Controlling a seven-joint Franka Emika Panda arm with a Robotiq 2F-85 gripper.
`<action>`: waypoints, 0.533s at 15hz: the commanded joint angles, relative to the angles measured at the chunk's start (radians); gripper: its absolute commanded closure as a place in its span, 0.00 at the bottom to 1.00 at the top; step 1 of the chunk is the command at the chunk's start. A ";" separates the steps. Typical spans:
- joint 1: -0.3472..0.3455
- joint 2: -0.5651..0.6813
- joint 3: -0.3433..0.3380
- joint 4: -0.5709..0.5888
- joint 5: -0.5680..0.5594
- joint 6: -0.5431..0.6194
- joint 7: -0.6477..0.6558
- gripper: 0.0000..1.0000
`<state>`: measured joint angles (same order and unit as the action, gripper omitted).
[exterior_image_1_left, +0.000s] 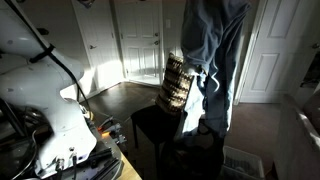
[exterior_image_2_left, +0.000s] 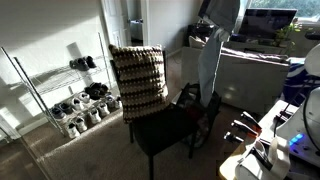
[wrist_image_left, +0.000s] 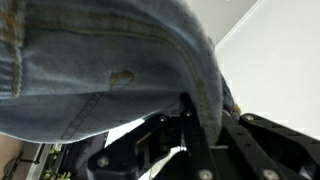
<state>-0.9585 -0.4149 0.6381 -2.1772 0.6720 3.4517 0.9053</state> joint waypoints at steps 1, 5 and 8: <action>0.095 0.013 -0.055 -0.018 -0.042 0.012 0.032 0.98; 0.245 0.013 -0.155 -0.092 -0.087 0.012 0.027 0.98; 0.337 -0.005 -0.235 -0.160 -0.102 0.012 0.030 0.98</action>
<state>-0.6981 -0.3909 0.4812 -2.2911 0.6042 3.4517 0.9055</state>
